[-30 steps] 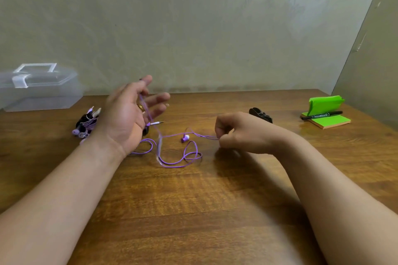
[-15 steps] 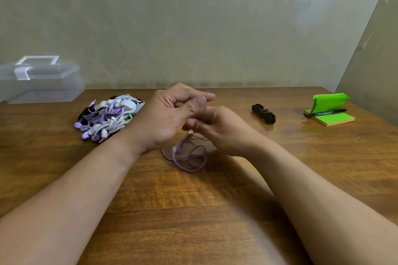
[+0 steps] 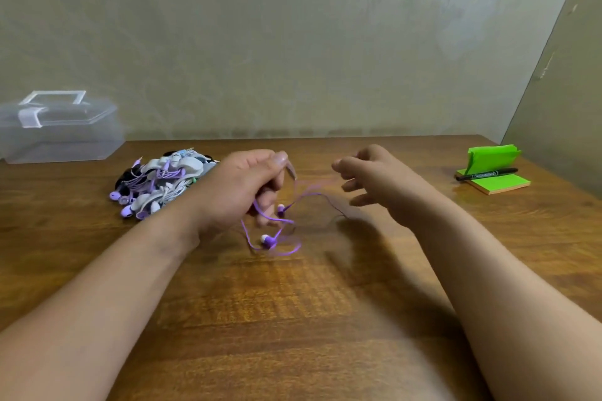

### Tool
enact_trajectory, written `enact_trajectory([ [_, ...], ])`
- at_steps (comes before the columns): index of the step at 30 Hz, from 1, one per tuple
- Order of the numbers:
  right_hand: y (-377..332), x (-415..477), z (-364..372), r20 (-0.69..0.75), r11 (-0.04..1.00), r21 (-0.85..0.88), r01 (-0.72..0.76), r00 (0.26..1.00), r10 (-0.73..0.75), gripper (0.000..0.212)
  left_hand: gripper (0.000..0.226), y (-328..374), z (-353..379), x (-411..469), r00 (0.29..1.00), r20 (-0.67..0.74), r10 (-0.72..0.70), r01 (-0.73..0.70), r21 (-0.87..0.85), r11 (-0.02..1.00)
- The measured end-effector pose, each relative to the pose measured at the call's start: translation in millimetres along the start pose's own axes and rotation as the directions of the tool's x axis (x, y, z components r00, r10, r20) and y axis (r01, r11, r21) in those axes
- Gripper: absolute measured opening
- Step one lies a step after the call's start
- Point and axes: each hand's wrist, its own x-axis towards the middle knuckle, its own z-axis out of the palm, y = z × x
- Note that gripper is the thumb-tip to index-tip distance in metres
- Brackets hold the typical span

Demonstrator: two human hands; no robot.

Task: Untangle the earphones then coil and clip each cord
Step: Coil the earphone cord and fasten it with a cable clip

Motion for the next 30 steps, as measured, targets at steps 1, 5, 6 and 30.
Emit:
enact_trajectory([
  [1,0,-1,-5,-0.045,0.998,-0.056,-0.004,0.999,0.002,0.057,0.039,2,-2,-1,1.0,0.007,0.003,-0.003,-0.004,1.0],
  [5,-21,-20,-2,-0.056,0.932,0.05,0.359,0.933,-0.357,0.056,0.04,12,-5,-5,0.996,0.01,0.086,-0.086,0.012,0.996],
  [6,-27,-25,8,0.078,0.898,0.179,0.401,0.905,-0.419,0.052,0.04,16,-4,-7,0.995,0.017,0.102,-0.102,-0.02,0.995],
  [30,-24,-33,19,0.321,0.916,0.044,0.4,0.862,-0.392,0.069,0.039,10,-9,-7,0.999,-0.028,0.038,-0.037,0.042,0.998],
])
